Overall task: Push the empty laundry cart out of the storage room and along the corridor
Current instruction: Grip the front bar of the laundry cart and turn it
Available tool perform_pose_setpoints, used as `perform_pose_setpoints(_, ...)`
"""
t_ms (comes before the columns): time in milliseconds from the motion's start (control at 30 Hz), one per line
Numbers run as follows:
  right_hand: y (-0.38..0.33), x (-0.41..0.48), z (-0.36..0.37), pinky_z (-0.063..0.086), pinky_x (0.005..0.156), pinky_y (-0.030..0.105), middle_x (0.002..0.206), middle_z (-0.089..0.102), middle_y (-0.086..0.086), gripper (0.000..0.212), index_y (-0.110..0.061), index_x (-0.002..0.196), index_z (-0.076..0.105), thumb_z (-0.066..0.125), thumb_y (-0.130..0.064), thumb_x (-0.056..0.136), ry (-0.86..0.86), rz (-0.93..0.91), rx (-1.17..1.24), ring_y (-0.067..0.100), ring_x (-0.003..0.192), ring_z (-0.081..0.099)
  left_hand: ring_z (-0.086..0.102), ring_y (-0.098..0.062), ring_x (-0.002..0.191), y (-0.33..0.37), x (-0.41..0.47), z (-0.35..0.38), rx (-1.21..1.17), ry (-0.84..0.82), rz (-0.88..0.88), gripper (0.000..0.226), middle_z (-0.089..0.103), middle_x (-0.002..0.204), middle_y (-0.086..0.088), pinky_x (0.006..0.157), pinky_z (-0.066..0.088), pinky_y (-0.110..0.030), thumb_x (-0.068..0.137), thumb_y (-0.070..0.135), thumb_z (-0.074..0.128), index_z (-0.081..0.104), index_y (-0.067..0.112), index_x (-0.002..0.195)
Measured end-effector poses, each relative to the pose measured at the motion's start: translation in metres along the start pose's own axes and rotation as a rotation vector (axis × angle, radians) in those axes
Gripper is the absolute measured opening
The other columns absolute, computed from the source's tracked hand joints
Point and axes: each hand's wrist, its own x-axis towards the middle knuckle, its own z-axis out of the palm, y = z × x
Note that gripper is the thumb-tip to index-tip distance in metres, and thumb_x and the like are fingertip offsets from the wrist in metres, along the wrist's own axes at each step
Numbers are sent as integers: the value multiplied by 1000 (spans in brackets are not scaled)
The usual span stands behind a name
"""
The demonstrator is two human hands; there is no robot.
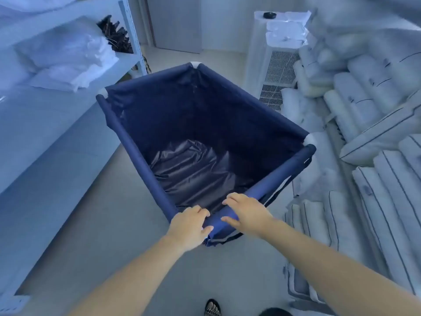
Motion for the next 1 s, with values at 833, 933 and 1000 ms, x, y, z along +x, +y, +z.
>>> perform_pose_setpoints(833, -2, 17, 38, 19, 111, 33, 136, 39, 1, 59, -26, 138, 38, 57, -46, 86, -64, 115, -107, 20, 128, 29, 52, -24, 102, -29, 4, 27, 268, -82, 66, 46, 54, 113, -1, 95, 32, -31, 86, 47, 54, 48, 20, 123)
perform_pose_setpoints(933, -10, 17, 40, 19, 112, 34, 137, 38, 1, 54, -26, 136, 41, 55, -45, 88, -53, 162, -101, 20, 129, 29, 52, -24, 104, -32, 3, 26, 275, -94, 85, 47, 54, 115, -2, 96, 32, -31, 87, 47, 53, 47, 19, 125)
perform_pose_setpoints(1000, -16, 17, 41, 19, 112, 33, 137, 38, 1, 52, -25, 135, 42, 55, -44, 88, -56, 198, -93, 20, 129, 29, 52, -24, 104, -33, 3, 24, 286, -109, 106, 47, 54, 116, -2, 96, 33, -31, 88, 47, 53, 46, 19, 125)
